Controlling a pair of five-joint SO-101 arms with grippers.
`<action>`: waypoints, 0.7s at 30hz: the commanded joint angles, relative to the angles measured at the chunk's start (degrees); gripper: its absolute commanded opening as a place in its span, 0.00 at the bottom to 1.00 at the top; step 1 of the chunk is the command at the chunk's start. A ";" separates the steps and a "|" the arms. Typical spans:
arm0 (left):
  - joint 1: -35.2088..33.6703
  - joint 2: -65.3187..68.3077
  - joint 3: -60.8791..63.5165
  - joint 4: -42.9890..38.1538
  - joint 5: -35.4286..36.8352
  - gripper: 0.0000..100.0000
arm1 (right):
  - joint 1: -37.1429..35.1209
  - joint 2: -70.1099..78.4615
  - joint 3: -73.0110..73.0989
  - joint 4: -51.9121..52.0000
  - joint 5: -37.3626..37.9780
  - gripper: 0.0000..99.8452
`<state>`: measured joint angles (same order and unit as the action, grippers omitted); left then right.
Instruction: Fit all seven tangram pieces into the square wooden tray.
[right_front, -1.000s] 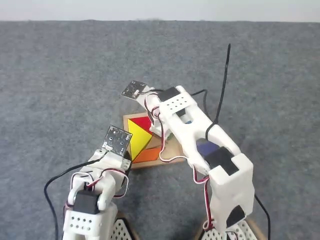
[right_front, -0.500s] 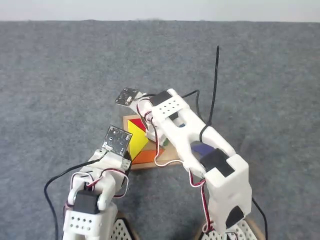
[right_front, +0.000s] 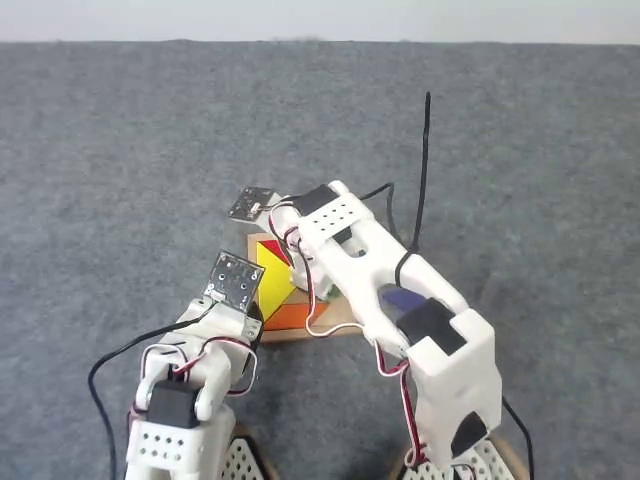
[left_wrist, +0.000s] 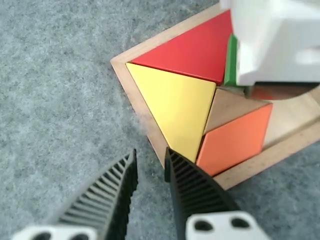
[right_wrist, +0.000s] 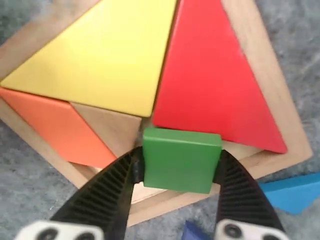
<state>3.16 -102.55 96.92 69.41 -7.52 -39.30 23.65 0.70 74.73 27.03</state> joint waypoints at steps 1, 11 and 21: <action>0.09 0.09 -0.40 0.26 0.70 0.09 | -0.22 -6.90 -2.55 -1.36 -2.37 0.21; 0.09 0.09 -0.40 0.26 0.70 0.09 | -0.40 -12.26 0.35 -1.45 -2.81 0.21; 0.09 0.09 -0.40 0.26 0.70 0.09 | -0.40 -12.26 1.76 -1.36 -2.81 0.27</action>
<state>3.16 -102.55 96.92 69.41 -7.52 -39.38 15.74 2.81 74.02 24.84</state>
